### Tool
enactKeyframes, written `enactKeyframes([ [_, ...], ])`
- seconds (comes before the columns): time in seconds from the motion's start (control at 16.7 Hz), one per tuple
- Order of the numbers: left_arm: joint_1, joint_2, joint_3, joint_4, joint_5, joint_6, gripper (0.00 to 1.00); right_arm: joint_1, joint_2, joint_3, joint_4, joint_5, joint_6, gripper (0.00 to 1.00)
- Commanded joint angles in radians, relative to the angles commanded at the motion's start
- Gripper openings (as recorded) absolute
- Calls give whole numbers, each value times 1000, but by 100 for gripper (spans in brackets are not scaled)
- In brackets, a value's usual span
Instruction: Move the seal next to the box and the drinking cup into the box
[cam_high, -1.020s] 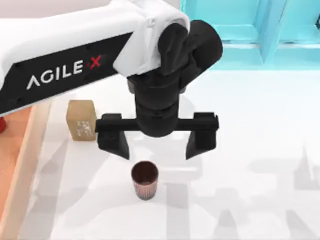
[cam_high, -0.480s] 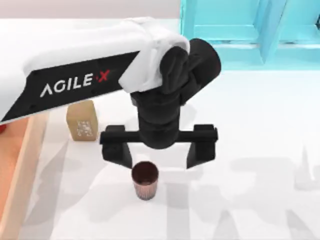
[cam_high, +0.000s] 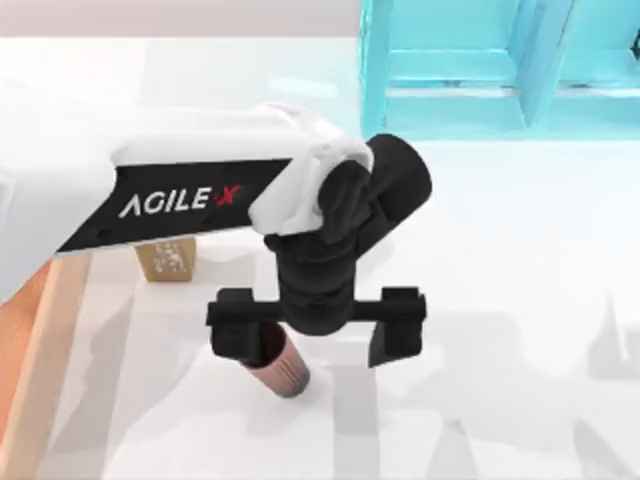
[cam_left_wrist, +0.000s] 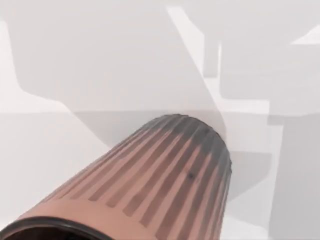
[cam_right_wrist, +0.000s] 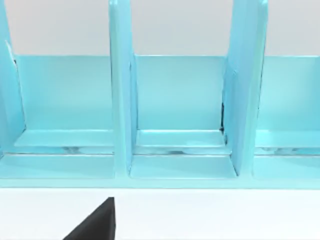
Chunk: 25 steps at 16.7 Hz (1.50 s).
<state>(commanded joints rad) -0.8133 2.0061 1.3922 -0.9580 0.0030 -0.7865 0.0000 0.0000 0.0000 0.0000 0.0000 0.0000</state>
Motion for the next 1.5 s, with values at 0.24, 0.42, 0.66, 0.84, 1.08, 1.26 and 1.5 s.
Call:
enactKeyframes([
  [0.24,0,0,0,0,0,0,77,0,0,0,0,0,0,100],
  [0.42,0,0,0,0,0,0,55,0,0,0,0,0,0,100],
  [0.66,0,0,0,0,0,0,25,0,0,0,0,0,0,100],
  [0.84,0,0,0,0,0,0,2,0,0,0,0,0,0,100],
  [1.08,0,0,0,0,0,0,0,0,0,0,0,0,0,100],
  [1.26,0,0,0,0,0,0,0,0,0,0,0,0,0,100],
  [1.5,13,-17,1,-17,-1,14,0,0,0,0,0,0,0,100],
])
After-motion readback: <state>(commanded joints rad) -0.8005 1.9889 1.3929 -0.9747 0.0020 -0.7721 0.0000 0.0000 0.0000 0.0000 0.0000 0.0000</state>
